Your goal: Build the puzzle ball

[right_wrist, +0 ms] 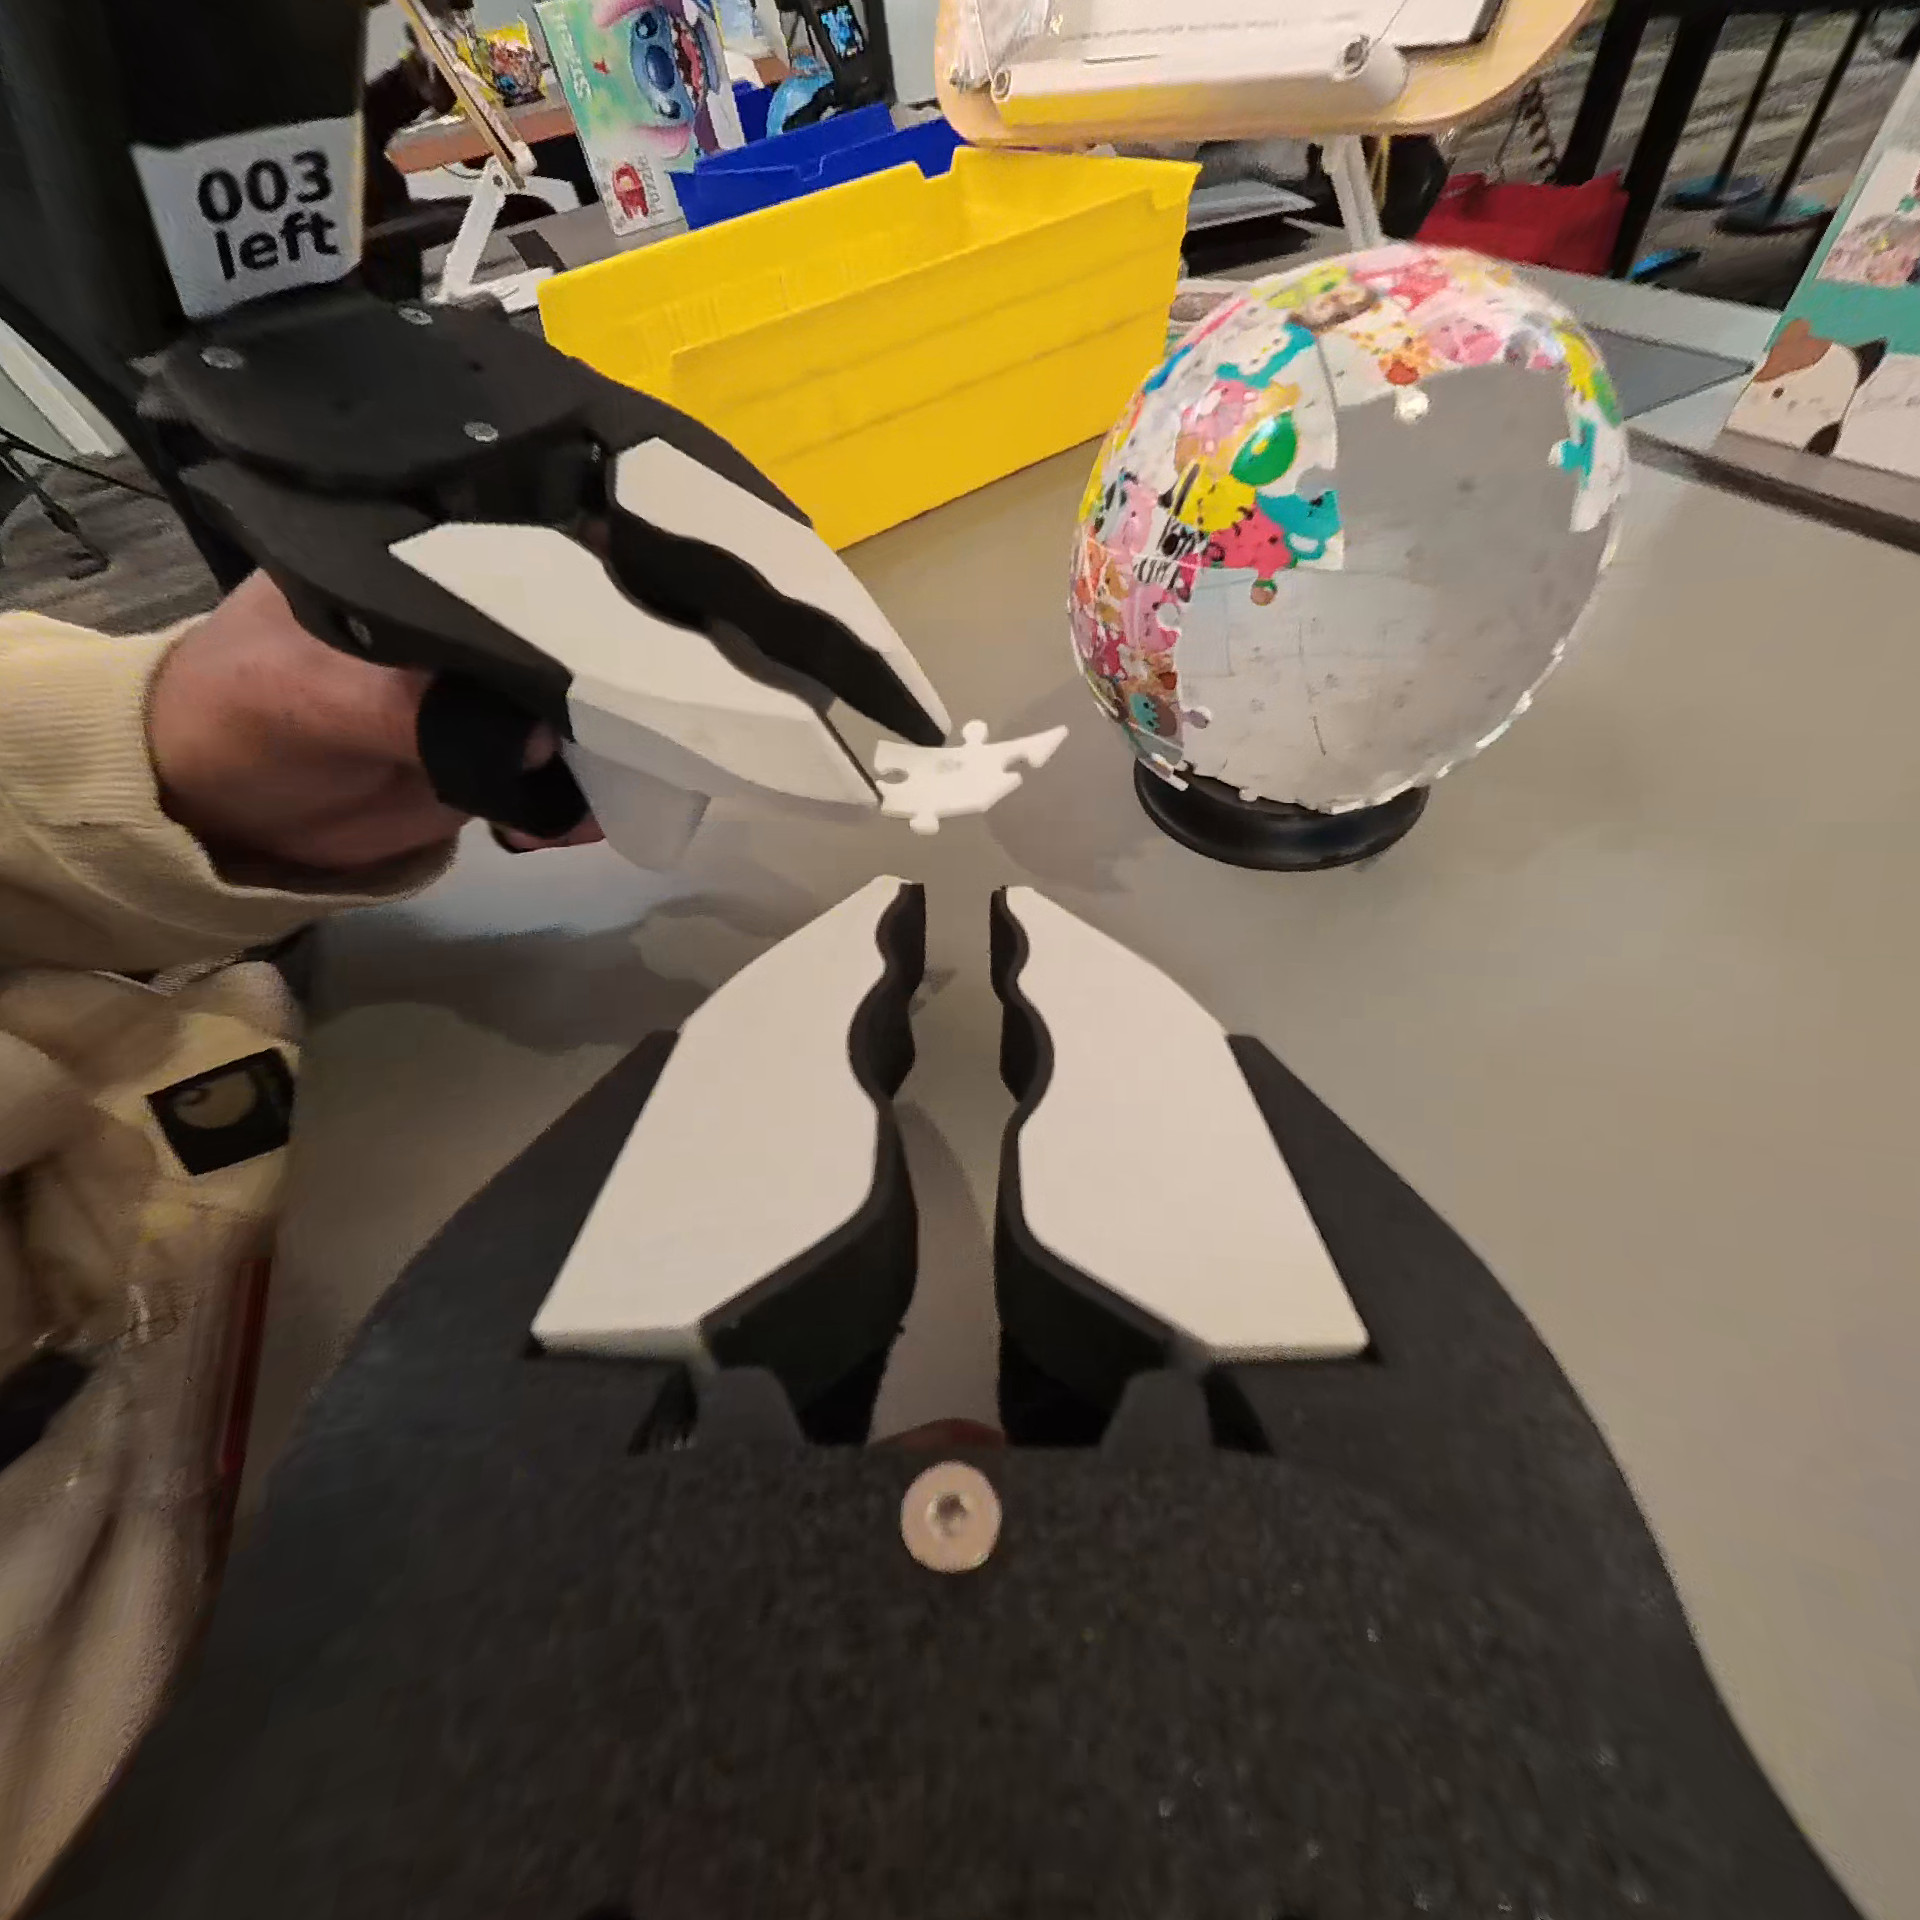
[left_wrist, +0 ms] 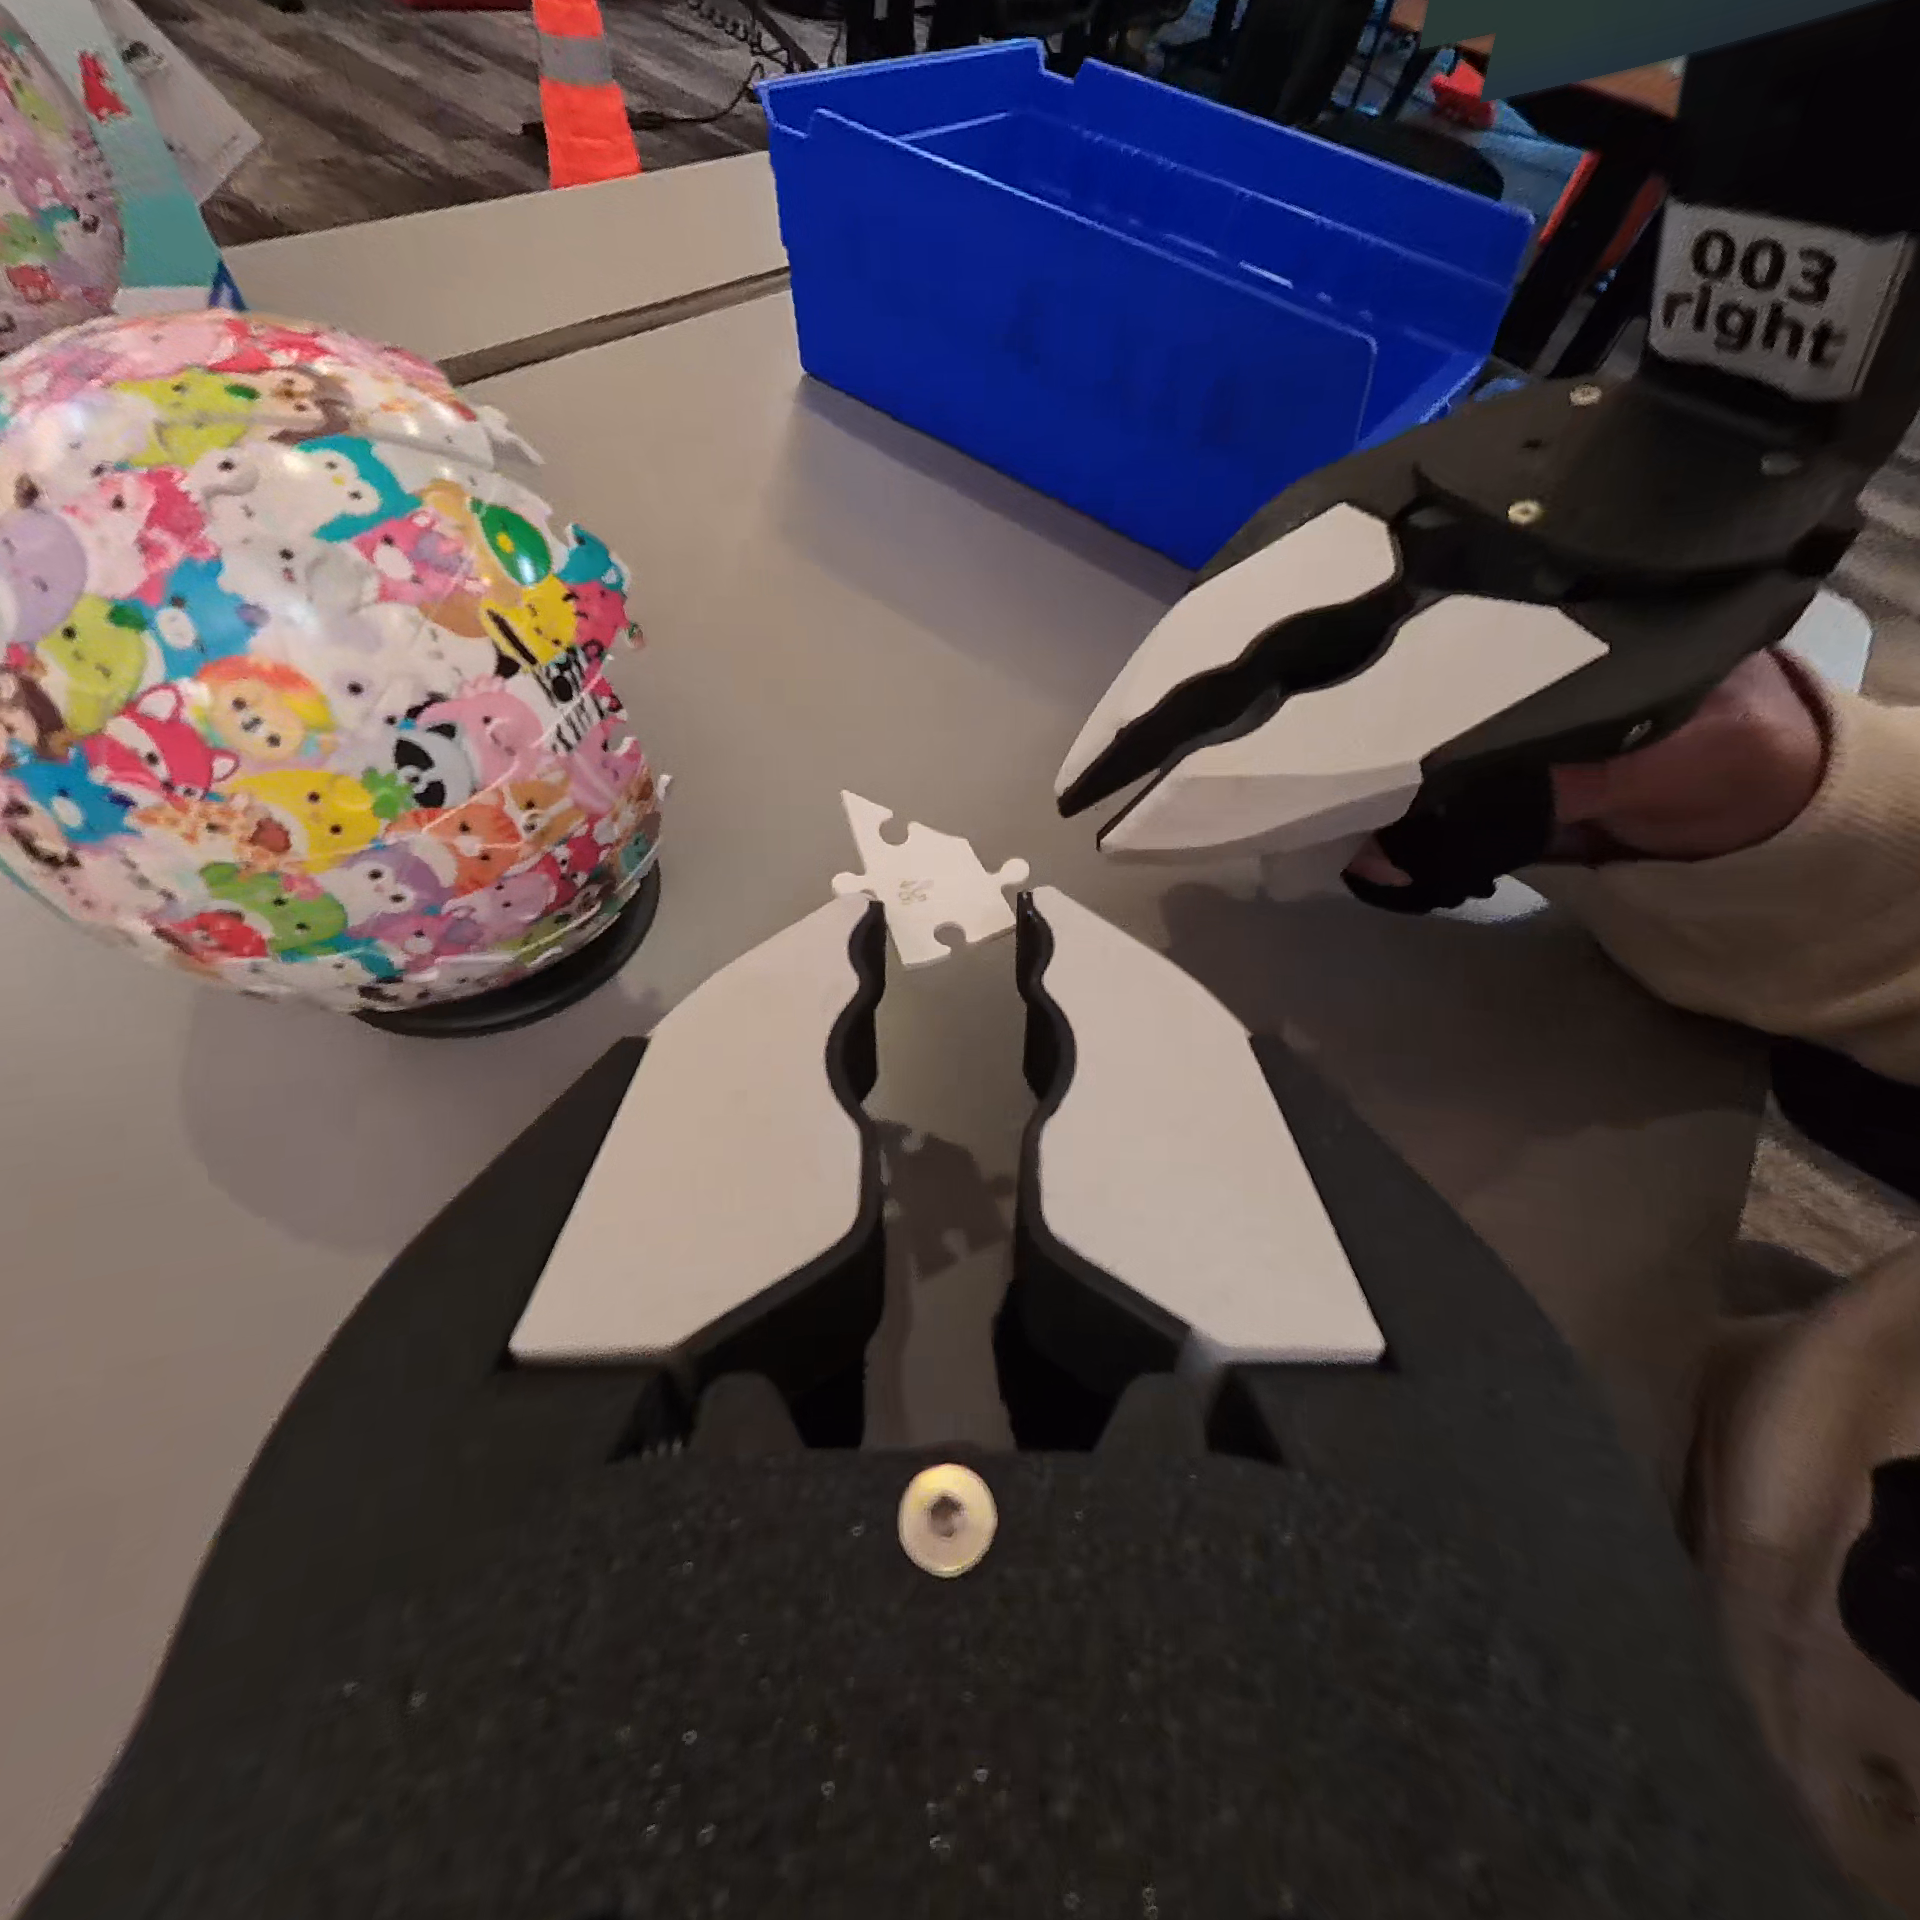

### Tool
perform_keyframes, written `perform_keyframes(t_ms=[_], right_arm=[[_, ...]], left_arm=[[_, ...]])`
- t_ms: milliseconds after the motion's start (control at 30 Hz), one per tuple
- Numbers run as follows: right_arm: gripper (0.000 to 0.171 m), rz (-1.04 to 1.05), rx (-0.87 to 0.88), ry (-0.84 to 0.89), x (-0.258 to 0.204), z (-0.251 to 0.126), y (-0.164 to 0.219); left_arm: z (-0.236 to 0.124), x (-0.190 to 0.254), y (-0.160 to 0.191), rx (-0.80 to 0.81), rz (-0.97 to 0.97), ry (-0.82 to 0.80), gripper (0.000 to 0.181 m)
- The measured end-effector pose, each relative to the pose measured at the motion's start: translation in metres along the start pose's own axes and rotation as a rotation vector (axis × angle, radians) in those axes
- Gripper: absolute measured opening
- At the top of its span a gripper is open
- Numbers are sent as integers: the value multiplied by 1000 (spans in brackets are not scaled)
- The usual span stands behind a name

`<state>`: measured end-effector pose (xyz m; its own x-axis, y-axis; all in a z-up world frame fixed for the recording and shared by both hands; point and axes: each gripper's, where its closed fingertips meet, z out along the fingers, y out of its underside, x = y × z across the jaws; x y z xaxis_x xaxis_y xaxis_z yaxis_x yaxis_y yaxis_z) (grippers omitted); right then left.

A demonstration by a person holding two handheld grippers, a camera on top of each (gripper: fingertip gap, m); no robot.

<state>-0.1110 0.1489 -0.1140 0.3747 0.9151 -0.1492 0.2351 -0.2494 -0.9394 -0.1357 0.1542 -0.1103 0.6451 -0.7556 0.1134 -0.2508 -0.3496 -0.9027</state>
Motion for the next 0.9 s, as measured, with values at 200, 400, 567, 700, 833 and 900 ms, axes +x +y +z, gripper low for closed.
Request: perform_keyframes(t_ms=[200,400,567,700,833,900], right_arm=[[10,17,-40,11,-6,0,5],[10,-21,17,-20,-29,-2,-8],[11,-33,-28,1,-38,2,3],[11,-28,-22,40,-45,10,2],[11,27,-15,130,-31,10,4],[11,58,14,106,-31,8,3]], left_arm=[[-4,11,2,-4,152,59,23],[-26,25,-3,62,327,78,23],[-37,24,-5,98,229,115,23],[-40,18,-4,110,169,113,23],[-38,14,4,91,117,140,23],[-38,7,4,95,134,112,23]])
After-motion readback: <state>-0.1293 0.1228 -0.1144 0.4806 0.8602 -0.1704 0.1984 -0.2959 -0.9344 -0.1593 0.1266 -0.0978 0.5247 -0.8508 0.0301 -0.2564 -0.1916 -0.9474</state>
